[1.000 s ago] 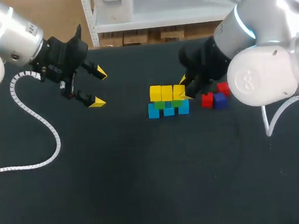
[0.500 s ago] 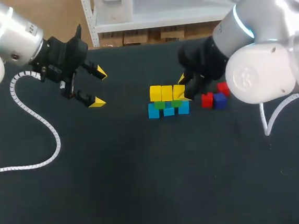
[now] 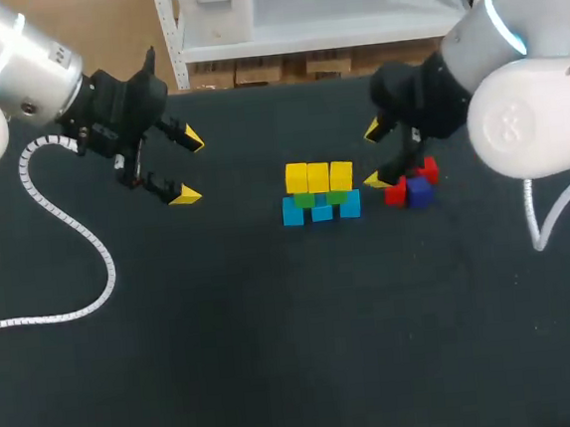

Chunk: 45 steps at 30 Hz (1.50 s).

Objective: Place the blue cubes, place green cubes on the blue cubes, place the yellow cubes on the green cubes, then place the red cubes on the yellow cubes, and place purple cube on the red cubes.

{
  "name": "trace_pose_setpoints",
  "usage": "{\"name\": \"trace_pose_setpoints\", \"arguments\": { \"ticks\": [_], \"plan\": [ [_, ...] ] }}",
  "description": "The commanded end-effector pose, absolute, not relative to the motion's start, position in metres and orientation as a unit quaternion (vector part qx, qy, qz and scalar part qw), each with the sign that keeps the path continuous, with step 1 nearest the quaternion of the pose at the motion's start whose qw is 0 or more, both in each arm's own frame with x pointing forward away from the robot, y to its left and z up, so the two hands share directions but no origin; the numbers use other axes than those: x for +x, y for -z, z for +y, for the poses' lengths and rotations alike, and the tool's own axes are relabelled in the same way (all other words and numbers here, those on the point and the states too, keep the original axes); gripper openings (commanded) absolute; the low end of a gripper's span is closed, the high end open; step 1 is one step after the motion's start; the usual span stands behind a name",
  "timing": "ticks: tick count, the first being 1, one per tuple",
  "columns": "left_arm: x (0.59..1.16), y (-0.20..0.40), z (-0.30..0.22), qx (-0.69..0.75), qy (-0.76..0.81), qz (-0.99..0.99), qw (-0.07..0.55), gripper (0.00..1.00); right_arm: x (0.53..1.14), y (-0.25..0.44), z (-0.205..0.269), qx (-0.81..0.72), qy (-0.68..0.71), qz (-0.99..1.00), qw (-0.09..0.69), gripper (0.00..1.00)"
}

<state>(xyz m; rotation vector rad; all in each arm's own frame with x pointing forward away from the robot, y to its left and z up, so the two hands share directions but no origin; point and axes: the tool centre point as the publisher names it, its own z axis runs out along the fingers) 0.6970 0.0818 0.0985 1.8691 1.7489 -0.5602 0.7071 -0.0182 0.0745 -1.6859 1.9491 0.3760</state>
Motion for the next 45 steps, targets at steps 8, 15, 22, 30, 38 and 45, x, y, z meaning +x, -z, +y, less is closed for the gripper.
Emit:
{"name": "trace_pose_setpoints", "arguments": {
  "ticks": [8, 15, 22, 30, 38, 45],
  "plan": [
    [0.698, -0.098, 0.082, 0.690, 0.207, 0.644, 0.257, 1.00, 0.705, -0.065, -0.022, -0.627, -0.145, 0.710, 0.284, 0.00],
    [0.698, -0.098, 0.082, 0.690, 0.207, 0.644, 0.257, 1.00, 0.703, -0.056, -0.015, -0.631, -0.151, 0.710, 0.274, 0.00],
    [0.698, -0.098, 0.082, 0.690, 0.207, 0.644, 0.257, 1.00, 0.704, -0.051, -0.010, -0.639, -0.154, 0.705, 0.266, 0.00],
    [0.698, -0.098, 0.082, 0.690, 0.207, 0.644, 0.257, 1.00, 0.708, -0.050, -0.006, -0.640, -0.155, 0.704, 0.266, 0.00],
    [0.698, -0.098, 0.082, 0.690, 0.207, 0.644, 0.257, 1.00, 0.711, -0.048, -0.001, -0.642, -0.157, 0.703, 0.264, 0.00],
    [0.698, -0.098, 0.082, 0.690, 0.207, 0.644, 0.257, 1.00, 0.713, -0.048, 0.001, -0.642, -0.158, 0.702, 0.265, 0.00]
  ]
}}
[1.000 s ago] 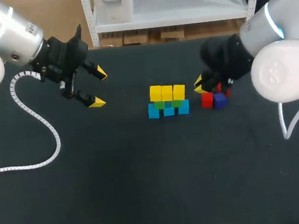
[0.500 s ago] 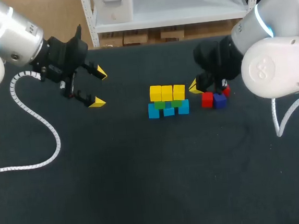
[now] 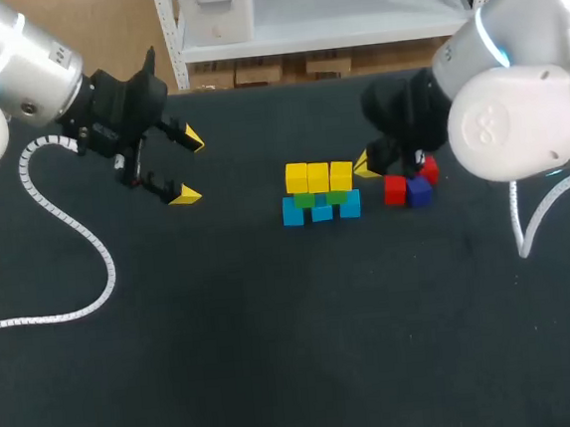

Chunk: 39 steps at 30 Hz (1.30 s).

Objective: Place the blue cubes, place green cubes on the blue cubes, place the yellow cubes on the green cubes, then place the red cubes on the yellow cubes, and place purple cube on the red cubes.

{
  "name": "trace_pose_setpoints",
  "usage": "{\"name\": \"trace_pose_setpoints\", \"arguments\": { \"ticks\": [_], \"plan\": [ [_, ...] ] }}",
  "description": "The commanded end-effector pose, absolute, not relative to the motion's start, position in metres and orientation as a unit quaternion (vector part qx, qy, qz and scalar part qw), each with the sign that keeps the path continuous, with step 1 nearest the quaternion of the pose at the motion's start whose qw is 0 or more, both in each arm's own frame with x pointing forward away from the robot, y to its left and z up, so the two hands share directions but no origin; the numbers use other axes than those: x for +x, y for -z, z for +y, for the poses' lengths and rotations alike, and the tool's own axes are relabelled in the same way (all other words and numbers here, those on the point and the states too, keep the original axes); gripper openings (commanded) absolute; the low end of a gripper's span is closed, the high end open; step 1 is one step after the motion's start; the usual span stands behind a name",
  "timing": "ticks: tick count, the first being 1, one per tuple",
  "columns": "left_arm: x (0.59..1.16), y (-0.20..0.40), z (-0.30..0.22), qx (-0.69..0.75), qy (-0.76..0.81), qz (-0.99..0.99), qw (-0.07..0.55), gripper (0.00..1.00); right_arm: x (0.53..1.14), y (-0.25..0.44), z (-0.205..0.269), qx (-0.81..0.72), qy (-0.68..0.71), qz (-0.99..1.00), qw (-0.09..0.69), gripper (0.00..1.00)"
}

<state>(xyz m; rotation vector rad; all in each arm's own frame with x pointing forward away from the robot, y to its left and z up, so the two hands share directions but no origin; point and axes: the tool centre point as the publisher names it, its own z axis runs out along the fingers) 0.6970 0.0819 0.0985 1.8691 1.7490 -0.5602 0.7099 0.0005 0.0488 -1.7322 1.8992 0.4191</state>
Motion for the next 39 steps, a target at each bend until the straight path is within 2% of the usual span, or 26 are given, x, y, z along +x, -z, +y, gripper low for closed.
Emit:
{"name": "trace_pose_setpoints", "arguments": {
  "ticks": [1, 17, 26, 28, 29, 30, 31, 39],
  "plan": [
    [0.698, -0.098, 0.082, 0.690, 0.207, 0.644, 0.257, 1.00, 0.713, -0.048, 0.002, -0.642, -0.158, 0.702, 0.265, 0.00],
    [0.698, -0.098, 0.082, 0.690, 0.207, 0.644, 0.257, 1.00, 0.715, -0.048, 0.006, -0.644, -0.159, 0.700, 0.265, 0.00],
    [0.698, -0.098, 0.082, 0.690, 0.207, 0.644, 0.257, 1.00, 0.706, -0.053, -0.012, -0.636, -0.158, 0.710, 0.260, 0.00],
    [0.698, -0.098, 0.082, 0.690, 0.207, 0.644, 0.257, 1.00, 0.705, -0.056, -0.018, -0.636, -0.159, 0.708, 0.261, 0.33],
    [0.698, -0.098, 0.082, 0.690, 0.207, 0.644, 0.257, 1.00, 0.705, -0.058, -0.021, -0.638, -0.157, 0.707, 0.262, 0.42],
    [0.698, -0.098, 0.082, 0.690, 0.207, 0.644, 0.257, 1.00, 0.704, -0.061, -0.025, -0.641, -0.157, 0.704, 0.263, 0.56],
    [0.698, -0.098, 0.082, 0.690, 0.207, 0.644, 0.257, 1.00, 0.704, -0.063, -0.028, -0.643, -0.158, 0.702, 0.264, 1.00],
    [0.698, -0.098, 0.082, 0.690, 0.207, 0.644, 0.257, 1.00, 0.704, -0.069, -0.057, -0.681, -0.184, 0.657, 0.266, 1.00]
  ]
}}
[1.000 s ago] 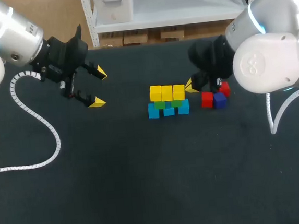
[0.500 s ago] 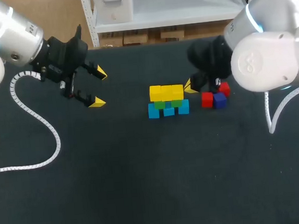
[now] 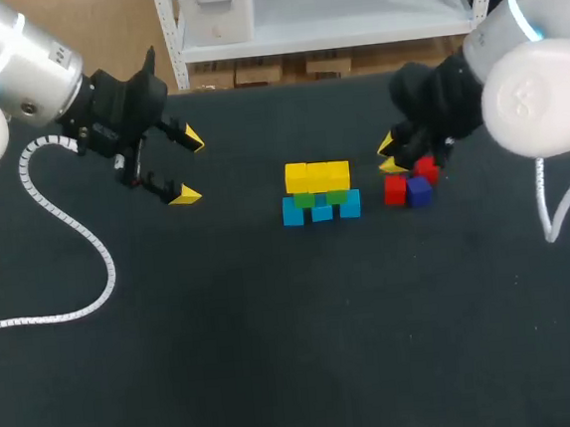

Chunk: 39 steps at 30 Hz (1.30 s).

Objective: Place the blue cubes, place green cubes on the blue cubes, place the yellow cubes on the green cubes, then place the red cubes on the yellow cubes, and place purple cube on the red cubes.

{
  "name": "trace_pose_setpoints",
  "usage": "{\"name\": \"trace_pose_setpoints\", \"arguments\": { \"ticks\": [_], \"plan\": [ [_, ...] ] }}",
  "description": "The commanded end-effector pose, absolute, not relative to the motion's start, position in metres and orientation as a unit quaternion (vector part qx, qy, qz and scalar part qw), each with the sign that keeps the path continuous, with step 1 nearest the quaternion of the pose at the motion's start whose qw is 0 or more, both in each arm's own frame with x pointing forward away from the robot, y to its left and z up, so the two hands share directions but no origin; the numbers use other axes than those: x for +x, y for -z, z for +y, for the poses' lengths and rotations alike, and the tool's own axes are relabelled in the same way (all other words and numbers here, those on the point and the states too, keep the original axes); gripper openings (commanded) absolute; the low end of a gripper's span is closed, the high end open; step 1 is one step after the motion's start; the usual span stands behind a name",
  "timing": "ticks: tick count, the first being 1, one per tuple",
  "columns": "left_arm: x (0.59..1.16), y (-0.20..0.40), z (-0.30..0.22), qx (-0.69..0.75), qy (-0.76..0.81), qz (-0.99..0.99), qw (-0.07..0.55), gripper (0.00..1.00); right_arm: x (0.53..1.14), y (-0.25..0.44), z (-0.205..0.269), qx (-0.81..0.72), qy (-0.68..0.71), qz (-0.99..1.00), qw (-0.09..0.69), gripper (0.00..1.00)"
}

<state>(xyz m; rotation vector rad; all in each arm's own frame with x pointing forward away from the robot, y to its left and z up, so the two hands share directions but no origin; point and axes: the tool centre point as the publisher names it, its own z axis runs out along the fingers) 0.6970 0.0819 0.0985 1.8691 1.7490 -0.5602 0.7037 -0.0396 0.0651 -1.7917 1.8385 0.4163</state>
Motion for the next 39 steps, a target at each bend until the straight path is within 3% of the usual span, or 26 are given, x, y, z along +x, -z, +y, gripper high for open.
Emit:
{"name": "trace_pose_setpoints", "arguments": {
  "ticks": [1, 17, 39],
  "plan": [
    [0.698, -0.098, 0.082, 0.690, 0.207, 0.644, 0.257, 1.00, 0.704, -0.069, -0.061, -0.689, -0.189, 0.650, 0.260, 1.00],
    [0.698, -0.098, 0.082, 0.690, 0.207, 0.644, 0.257, 1.00, 0.727, -0.055, -0.137, -0.679, -0.165, 0.670, 0.249, 1.00],
    [0.698, -0.098, 0.082, 0.690, 0.207, 0.644, 0.257, 1.00, 0.788, 0.006, -0.126, -0.684, -0.200, 0.650, 0.264, 1.00]
  ]
}}
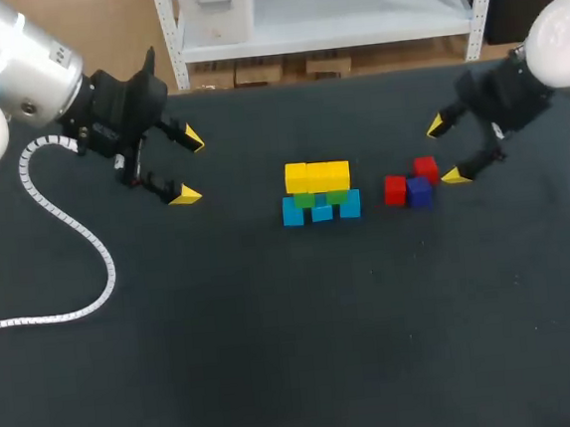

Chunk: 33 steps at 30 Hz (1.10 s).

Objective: Place the blue cubes, place green cubes on the blue cubes, place the yellow cubes on the green cubes, then place the red cubes on the yellow cubes, and place purple cube on the red cubes.

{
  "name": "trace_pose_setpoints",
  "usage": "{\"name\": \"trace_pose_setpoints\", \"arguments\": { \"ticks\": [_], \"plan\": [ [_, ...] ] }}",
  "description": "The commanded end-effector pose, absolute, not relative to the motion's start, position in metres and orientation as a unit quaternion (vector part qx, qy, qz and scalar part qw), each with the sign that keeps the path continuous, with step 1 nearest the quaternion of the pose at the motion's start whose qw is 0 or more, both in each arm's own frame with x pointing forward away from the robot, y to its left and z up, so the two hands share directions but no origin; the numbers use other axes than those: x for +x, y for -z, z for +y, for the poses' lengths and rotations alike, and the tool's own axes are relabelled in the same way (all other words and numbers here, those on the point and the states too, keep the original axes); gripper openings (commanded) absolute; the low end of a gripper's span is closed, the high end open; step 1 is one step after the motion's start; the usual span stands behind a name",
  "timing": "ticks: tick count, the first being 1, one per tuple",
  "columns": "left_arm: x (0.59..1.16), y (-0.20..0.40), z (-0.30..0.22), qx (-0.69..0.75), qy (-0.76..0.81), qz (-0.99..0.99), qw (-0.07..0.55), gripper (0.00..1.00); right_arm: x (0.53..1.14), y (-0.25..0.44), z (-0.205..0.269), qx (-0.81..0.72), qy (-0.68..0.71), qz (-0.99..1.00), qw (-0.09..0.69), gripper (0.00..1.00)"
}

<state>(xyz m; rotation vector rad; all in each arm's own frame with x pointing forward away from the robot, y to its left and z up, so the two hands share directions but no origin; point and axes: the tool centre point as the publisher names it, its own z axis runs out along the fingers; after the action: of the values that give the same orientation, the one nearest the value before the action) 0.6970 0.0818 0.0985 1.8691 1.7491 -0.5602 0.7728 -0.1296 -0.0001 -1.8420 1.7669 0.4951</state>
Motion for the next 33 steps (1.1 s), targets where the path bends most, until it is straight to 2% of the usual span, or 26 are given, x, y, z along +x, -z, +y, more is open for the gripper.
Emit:
{"name": "trace_pose_setpoints", "arguments": {
  "ticks": [1, 5, 8, 9, 11, 12, 13, 18, 23, 24, 25, 26, 33],
  "plan": [
    [0.698, -0.098, 0.082, 0.690, 0.207, 0.644, 0.257, 1.00, 0.788, 0.006, -0.125, -0.684, -0.201, 0.649, 0.264, 1.00],
    [0.698, -0.098, 0.082, 0.690, 0.207, 0.644, 0.257, 1.00, 0.786, 0.009, -0.119, -0.686, -0.210, 0.645, 0.263, 0.99],
    [0.698, -0.098, 0.082, 0.690, 0.207, 0.644, 0.257, 1.00, 0.783, 0.011, -0.117, -0.687, -0.214, 0.644, 0.261, 0.92],
    [0.698, -0.098, 0.082, 0.690, 0.207, 0.644, 0.257, 1.00, 0.782, 0.012, -0.116, -0.687, -0.215, 0.644, 0.260, 0.83],
    [0.698, -0.098, 0.082, 0.690, 0.207, 0.644, 0.257, 1.00, 0.781, 0.013, -0.116, -0.687, -0.216, 0.644, 0.259, 0.76],
    [0.698, -0.098, 0.082, 0.690, 0.207, 0.644, 0.257, 1.00, 0.781, 0.013, -0.116, -0.687, -0.216, 0.644, 0.258, 0.58],
    [0.698, -0.098, 0.082, 0.690, 0.207, 0.644, 0.257, 1.00, 0.780, 0.014, -0.116, -0.687, -0.217, 0.644, 0.258, 0.49],
    [0.698, -0.098, 0.082, 0.690, 0.207, 0.644, 0.257, 1.00, 0.778, 0.015, -0.114, -0.690, -0.220, 0.641, 0.255, 0.41],
    [0.698, -0.098, 0.082, 0.690, 0.207, 0.644, 0.257, 1.00, 0.778, 0.015, -0.109, -0.692, -0.222, 0.637, 0.257, 0.39],
    [0.698, -0.098, 0.082, 0.690, 0.207, 0.644, 0.257, 1.00, 0.778, 0.015, -0.108, -0.692, -0.222, 0.637, 0.257, 0.33],
    [0.698, -0.098, 0.082, 0.690, 0.207, 0.644, 0.257, 1.00, 0.778, 0.015, -0.107, -0.693, -0.222, 0.636, 0.257, 0.21],
    [0.698, -0.098, 0.082, 0.690, 0.207, 0.644, 0.257, 1.00, 0.778, 0.014, -0.107, -0.693, -0.222, 0.636, 0.258, 0.02],
    [0.698, -0.098, 0.082, 0.690, 0.207, 0.644, 0.257, 1.00, 0.779, -0.007, -0.108, -0.684, -0.215, 0.643, 0.270, 0.00]
  ]
}}
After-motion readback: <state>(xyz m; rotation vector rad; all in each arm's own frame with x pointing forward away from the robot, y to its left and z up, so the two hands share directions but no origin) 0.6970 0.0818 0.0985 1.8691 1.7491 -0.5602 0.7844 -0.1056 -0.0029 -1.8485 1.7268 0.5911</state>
